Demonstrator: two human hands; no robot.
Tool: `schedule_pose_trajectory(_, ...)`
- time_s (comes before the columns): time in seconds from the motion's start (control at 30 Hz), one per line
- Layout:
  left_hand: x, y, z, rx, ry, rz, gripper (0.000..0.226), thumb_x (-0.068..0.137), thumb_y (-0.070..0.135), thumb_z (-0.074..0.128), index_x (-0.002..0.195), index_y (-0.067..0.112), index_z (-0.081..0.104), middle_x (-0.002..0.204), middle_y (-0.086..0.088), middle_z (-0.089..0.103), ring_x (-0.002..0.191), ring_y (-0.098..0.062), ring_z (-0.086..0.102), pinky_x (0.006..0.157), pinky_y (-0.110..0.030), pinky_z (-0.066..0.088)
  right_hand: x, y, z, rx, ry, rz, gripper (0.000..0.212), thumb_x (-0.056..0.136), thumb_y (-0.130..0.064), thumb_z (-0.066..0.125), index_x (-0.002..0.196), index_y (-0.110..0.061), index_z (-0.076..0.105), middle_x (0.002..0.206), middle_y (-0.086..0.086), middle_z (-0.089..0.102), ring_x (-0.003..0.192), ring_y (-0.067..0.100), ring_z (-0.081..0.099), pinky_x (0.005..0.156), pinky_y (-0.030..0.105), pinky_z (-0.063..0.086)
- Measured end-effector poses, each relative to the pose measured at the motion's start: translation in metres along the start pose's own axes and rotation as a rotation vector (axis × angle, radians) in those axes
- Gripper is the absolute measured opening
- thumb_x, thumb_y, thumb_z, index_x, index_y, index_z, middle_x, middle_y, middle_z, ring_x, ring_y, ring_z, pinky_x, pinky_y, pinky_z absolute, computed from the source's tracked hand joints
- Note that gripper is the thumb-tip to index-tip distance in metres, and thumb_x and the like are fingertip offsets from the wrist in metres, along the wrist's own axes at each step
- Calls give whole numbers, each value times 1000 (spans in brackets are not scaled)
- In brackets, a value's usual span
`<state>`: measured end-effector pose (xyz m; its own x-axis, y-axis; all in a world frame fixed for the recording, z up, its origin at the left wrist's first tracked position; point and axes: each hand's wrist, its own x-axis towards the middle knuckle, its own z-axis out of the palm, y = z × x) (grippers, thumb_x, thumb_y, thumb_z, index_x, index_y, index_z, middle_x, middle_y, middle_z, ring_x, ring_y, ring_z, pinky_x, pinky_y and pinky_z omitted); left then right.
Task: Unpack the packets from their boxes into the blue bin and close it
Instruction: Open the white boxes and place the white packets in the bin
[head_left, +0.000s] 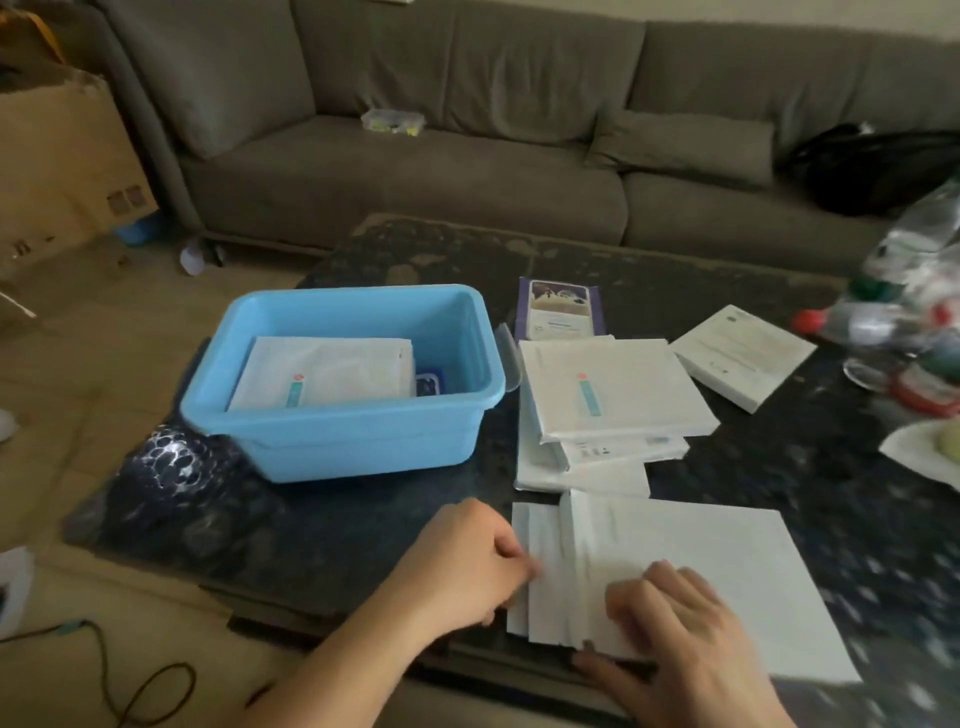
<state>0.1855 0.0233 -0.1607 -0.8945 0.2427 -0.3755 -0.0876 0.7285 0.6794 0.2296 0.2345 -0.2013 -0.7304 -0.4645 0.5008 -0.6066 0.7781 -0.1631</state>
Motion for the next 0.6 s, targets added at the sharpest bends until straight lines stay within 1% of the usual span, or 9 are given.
schedule_pose_trajectory(0.07,5,0,4,-37,2,-55,33,91,45,65,77,16,72,65,2,71,37,-1,52,54,-20,45,-3,-1,3,15,43,22,40,67,-54,69,84,-28,44,62,-8,50,66,9,38,71,12,26)
schedule_pose_trajectory(0.13,8,1,6,-77,2,-107,38,87,45,69,67,13,69,52,4,60,34,-3,46,51,-21,42,-4,-3,5,43,72,59,36,68,-48,69,83,-28,43,61,-9,50,65,9,38,68,13,29)
schedule_pose_trajectory(0.27,9,3,8,-122,-7,-112,35,87,38,72,80,4,73,52,3,53,35,-2,43,49,-18,36,-4,-5,4,87,108,81,30,72,-38,67,82,-29,41,62,-9,47,64,5,33,63,18,35)
schedule_pose_trajectory(0.33,8,1,3,-177,-47,-113,28,90,32,68,76,8,70,52,7,54,42,-4,48,53,-21,38,-4,-6,4,99,123,73,29,73,-36,67,82,-29,41,63,-9,46,63,6,32,62,17,31)
schedule_pose_trajectory(0.4,6,-5,-8,-252,-87,-119,27,90,28,65,66,16,60,64,0,57,57,-13,56,57,-28,43,-4,-6,5,112,131,72,28,74,-34,67,82,-28,41,63,-9,45,63,6,31,63,15,28)
schedule_pose_trajectory(0.43,6,-9,-14,-300,-99,-106,25,88,26,64,67,15,58,73,-6,61,67,-18,61,61,-32,49,-4,-6,5,116,133,71,28,74,-34,67,82,-27,41,63,-9,45,63,7,31,65,15,29)
schedule_pose_trajectory(0.5,2,-14,-26,-473,-100,-88,22,85,22,61,87,0,65,96,-18,72,88,-27,68,73,-40,54,-4,-5,5,115,133,69,27,74,-35,67,83,-26,43,63,-9,45,64,6,31,67,15,31)
schedule_pose_trajectory(0.53,0,-15,-32,-590,-87,-97,30,82,19,59,98,-5,66,105,-22,72,92,-29,68,74,-40,53,-5,-5,5,113,133,70,27,74,-35,67,83,-26,43,63,-10,45,64,6,32,68,15,30)
schedule_pose_trajectory(0.6,-5,-18,-41,-779,-49,-96,32,76,17,56,98,0,73,108,-23,72,93,-30,67,79,-40,47,-5,-4,6,109,133,70,27,73,-35,70,83,-27,45,65,-11,45,65,6,33,71,13,29)
